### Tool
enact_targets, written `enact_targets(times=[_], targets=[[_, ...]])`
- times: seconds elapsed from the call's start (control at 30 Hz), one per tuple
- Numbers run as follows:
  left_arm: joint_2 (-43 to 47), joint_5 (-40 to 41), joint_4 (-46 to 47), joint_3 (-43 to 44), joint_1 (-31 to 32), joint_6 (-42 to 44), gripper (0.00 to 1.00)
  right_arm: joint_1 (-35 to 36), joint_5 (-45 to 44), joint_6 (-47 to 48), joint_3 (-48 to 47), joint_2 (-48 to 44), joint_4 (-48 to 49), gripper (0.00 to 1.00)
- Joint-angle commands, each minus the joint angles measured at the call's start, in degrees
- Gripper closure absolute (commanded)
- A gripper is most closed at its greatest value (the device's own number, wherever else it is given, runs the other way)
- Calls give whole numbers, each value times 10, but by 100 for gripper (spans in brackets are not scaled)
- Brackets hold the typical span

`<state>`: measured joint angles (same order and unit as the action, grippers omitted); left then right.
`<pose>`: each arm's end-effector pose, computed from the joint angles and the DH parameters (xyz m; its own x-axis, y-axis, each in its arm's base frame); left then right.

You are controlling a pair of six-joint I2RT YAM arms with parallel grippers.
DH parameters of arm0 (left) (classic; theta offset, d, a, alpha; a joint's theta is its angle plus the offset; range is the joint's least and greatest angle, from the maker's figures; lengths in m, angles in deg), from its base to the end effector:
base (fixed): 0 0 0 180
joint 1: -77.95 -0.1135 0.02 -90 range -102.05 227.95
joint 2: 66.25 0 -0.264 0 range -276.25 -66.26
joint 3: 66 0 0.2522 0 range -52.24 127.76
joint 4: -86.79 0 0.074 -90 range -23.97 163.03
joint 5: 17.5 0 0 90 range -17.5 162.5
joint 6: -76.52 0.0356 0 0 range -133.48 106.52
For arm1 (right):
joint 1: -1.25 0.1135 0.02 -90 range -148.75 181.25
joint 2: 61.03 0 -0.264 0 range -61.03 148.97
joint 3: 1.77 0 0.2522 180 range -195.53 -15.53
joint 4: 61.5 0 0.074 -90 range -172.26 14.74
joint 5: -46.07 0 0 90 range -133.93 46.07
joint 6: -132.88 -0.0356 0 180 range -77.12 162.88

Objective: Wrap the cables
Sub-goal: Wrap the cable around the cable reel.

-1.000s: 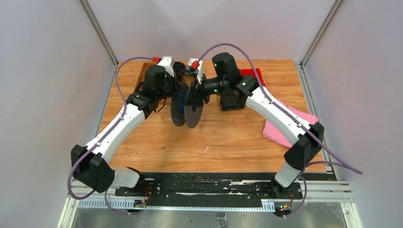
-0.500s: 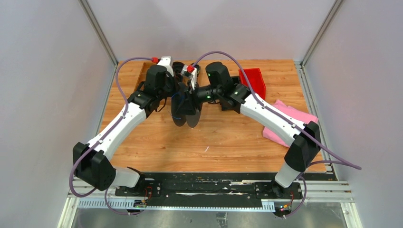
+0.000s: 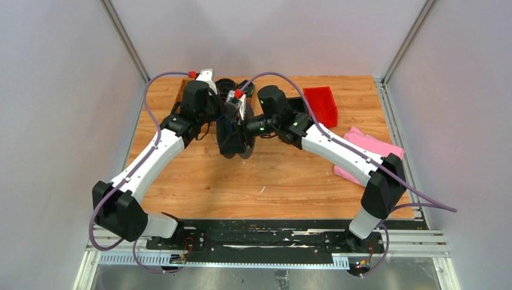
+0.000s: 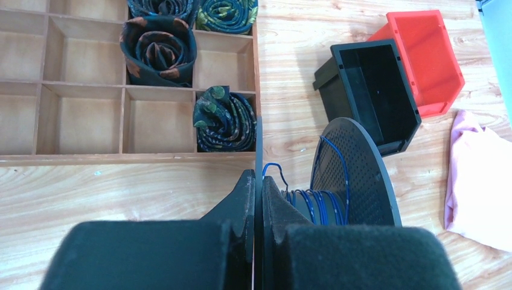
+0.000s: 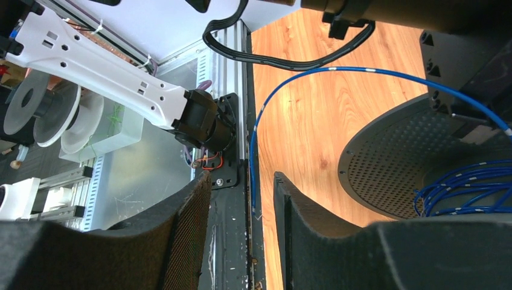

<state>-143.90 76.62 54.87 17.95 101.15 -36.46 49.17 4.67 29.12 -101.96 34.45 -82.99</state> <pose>0.2887 -0.1209 0.3517 -0.4960 -0.2111 -0.8423 0.1518 0.9340 -0.3234 0.2415 0.3073 0.3688 -0.4191 -0.2295 -0.8784 -0.8982 -0.0363 0.4381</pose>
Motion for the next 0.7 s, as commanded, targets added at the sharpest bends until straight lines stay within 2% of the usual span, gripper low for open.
enact_targets(times=[0.0,0.23,0.4,0.67], targets=[[2,-6,35,28,-4,-16,100,13,21,-10,4,11,24,59],[4,-6,36,26,-5,-16,100,14,30,-14,-5,18,23,78],[8,-5,39,20,-6,-13,100,13,38,-3,-21,10,7,99],[30,-2,66,-12,-7,26,100,-42,42,10,-76,-31,-35,99]])
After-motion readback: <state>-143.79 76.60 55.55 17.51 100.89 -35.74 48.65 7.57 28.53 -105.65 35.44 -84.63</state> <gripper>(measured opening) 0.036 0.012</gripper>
